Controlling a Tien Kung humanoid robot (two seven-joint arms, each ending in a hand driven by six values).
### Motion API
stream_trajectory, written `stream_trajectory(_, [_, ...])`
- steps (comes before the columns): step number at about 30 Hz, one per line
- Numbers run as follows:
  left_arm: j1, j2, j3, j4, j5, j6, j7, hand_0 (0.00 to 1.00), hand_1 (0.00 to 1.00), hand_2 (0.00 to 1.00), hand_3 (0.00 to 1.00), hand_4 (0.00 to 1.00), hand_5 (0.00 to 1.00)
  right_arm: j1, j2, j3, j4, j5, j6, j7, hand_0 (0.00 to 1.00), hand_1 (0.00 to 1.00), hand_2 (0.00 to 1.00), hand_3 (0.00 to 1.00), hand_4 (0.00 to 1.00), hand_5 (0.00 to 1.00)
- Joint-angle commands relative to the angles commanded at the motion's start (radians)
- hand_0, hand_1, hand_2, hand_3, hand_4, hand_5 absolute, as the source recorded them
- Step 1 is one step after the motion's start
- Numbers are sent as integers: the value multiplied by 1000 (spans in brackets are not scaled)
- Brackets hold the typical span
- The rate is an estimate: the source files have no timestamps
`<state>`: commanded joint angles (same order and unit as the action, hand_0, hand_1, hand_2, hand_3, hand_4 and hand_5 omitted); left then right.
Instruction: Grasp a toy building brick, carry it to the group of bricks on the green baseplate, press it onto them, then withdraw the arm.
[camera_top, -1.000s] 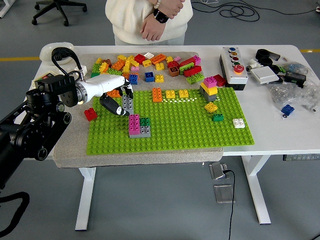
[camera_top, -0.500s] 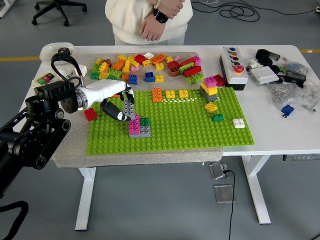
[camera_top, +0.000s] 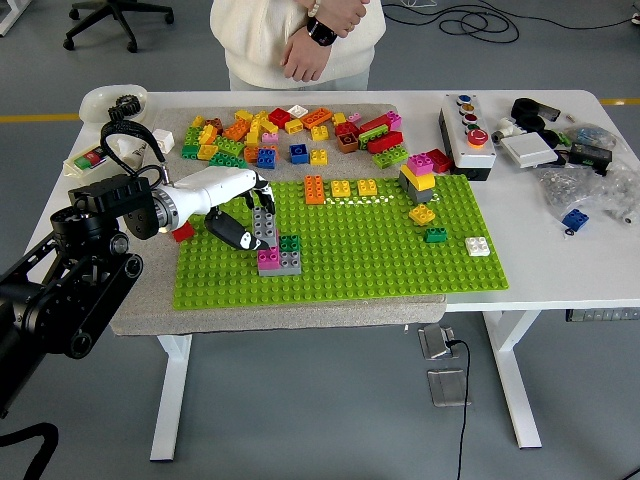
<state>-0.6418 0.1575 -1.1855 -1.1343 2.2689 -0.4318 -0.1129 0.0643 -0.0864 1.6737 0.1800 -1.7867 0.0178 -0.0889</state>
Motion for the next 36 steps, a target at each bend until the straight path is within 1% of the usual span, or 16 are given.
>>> stream_trajectory(9, [31,-12,-1,-19,0,20,4,684,602,539,541,733,179,-2,1,0,0,0,0,0,746,641,682,637,854,564])
stream_trajectory(14, [39,-18,0,-6,0,32,-2,688,606,542,543,744,183,-1,1,-1,0,1,0,0,746,641,681,637,854,563])
stream_trajectory(21, [39,-16,0,7,0,47,-14,692,606,542,543,747,185,-1,0,-1,0,2,1,-1,746,641,681,637,853,564])
stream_trajectory(36, [43,-9,5,24,0,63,-32,701,612,545,546,759,184,-1,2,-6,0,3,0,-1,746,641,681,639,854,565])
